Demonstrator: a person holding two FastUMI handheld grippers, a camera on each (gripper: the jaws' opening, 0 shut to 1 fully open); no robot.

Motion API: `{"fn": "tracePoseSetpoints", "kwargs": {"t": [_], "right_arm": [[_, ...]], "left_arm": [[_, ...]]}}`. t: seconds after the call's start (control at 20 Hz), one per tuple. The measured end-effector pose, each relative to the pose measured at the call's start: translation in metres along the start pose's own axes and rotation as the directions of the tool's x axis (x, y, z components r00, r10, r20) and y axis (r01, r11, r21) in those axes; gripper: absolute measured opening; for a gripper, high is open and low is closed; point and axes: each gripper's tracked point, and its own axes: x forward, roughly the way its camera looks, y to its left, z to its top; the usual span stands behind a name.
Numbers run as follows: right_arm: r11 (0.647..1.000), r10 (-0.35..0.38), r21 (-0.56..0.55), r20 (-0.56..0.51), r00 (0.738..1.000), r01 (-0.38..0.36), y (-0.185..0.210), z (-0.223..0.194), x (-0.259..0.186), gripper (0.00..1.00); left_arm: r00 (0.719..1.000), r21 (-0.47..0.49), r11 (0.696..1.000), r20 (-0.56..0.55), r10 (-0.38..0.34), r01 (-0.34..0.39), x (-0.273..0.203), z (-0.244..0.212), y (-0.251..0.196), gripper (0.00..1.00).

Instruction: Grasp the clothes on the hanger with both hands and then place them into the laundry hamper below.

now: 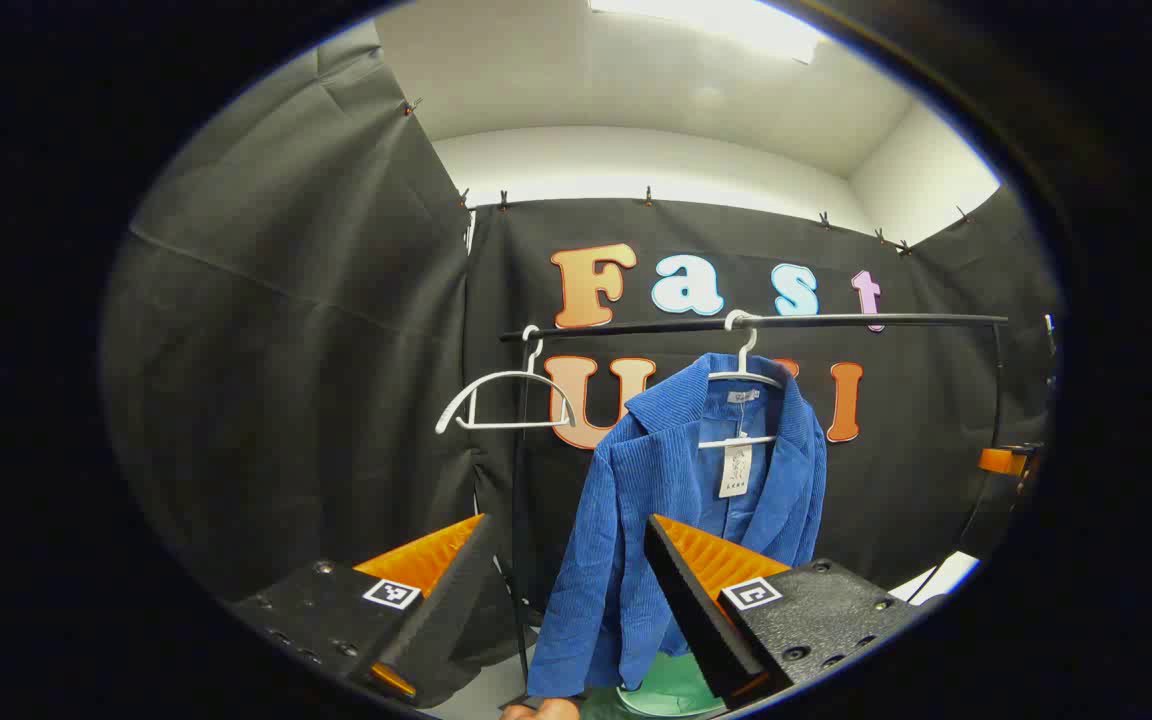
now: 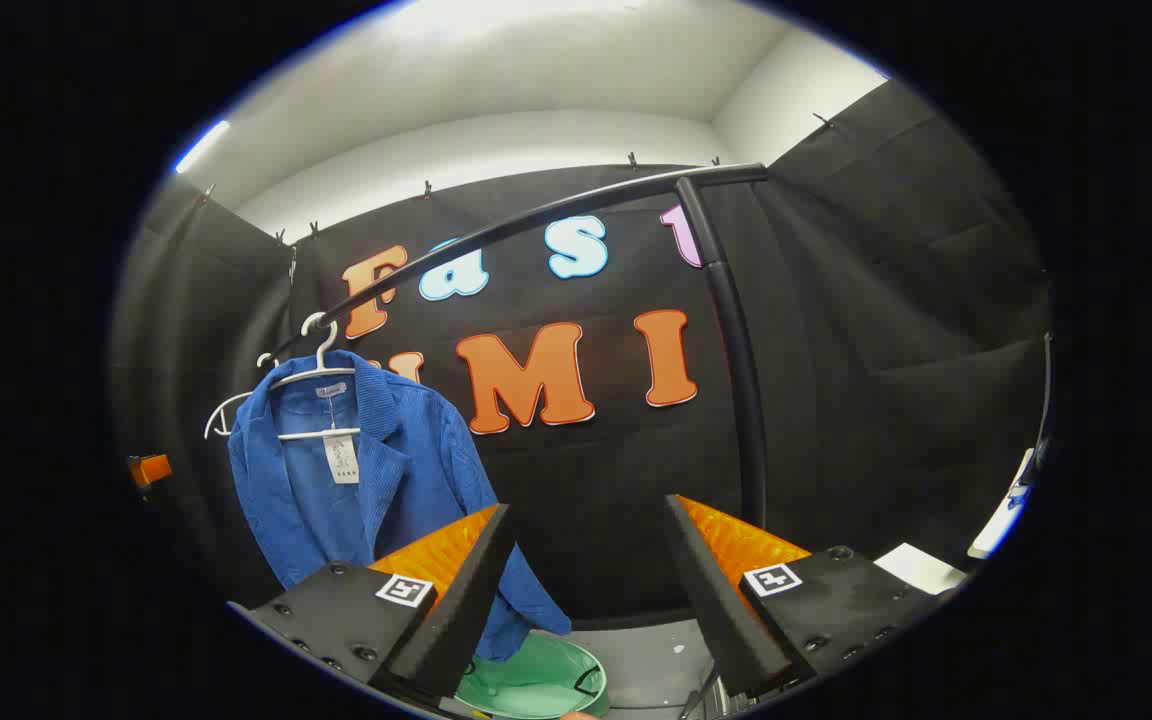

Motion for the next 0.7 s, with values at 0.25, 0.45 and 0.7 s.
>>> {"fn": "tracePoseSetpoints", "kwargs": {"t": [0.25,0.45,0.7], "right_arm": [[1.0,-0.003,-0.005,0.009,1.0,0.003,0.001,0.001,-0.001,0.97],[1.0,0.01,-0.003,-0.01,1.0,-0.01,0.008,-0.004,0.002,0.97],[1.0,0.014,-0.008,-0.016,1.0,-0.014,0.013,-0.005,0.005,0.97]], "left_arm": [[1.0,-0.009,1.0,-0.001,-0.004,0.004,0.002,0.002,0.002,0.95],[1.0,-0.01,1.0,-0.013,-0.002,0.002,0.003,-0.002,0.003,0.92],[1.0,-0.013,1.0,-0.009,0.009,-0.01,0.0,0.001,0.011,0.92]]}}
